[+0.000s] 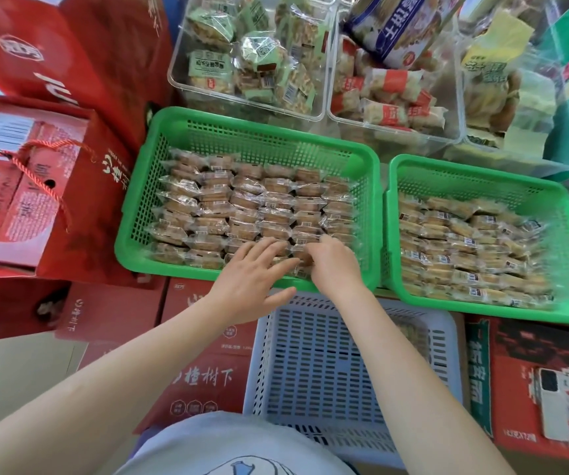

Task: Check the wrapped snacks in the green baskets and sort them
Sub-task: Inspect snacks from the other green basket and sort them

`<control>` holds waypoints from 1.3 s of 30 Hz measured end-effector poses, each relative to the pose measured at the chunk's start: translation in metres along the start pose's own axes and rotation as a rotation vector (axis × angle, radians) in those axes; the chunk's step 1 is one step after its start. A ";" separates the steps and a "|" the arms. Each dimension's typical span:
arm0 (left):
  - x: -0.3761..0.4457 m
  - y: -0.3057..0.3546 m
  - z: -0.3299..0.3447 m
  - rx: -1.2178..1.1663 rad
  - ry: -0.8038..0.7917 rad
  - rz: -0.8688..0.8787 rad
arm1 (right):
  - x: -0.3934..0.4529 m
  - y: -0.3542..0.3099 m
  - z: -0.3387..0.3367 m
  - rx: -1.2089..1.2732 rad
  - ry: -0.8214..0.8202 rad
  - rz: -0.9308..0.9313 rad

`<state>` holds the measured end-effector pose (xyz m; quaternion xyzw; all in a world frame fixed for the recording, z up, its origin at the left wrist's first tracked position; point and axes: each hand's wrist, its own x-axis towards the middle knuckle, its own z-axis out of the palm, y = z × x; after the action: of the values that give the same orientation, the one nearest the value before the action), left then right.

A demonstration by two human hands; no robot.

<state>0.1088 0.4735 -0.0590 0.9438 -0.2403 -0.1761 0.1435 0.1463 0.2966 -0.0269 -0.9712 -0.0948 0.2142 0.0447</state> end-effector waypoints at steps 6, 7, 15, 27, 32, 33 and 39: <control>0.018 0.001 -0.003 0.056 -0.154 -0.004 | 0.012 0.006 -0.007 0.043 -0.098 -0.040; 0.019 0.000 -0.003 0.057 -0.166 -0.012 | 0.014 0.009 -0.007 0.107 -0.063 -0.023; 0.017 0.004 -0.008 0.072 -0.199 -0.053 | 0.011 0.014 0.014 0.068 0.151 -0.006; 0.016 0.006 -0.010 0.061 -0.190 -0.066 | 0.002 0.018 -0.005 0.314 0.035 0.046; 0.016 0.007 -0.014 0.046 -0.229 -0.066 | -0.018 0.023 -0.025 0.468 0.160 0.009; 0.015 0.006 -0.015 0.031 -0.229 -0.070 | -0.025 0.024 -0.027 0.511 0.234 0.006; -0.006 0.014 -0.016 -0.053 -0.117 -0.099 | -0.067 0.021 -0.036 0.754 0.674 0.049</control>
<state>0.1046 0.4681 -0.0381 0.9385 -0.1963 -0.2441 0.1452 0.1057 0.2609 0.0306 -0.9045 0.0319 -0.0911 0.4154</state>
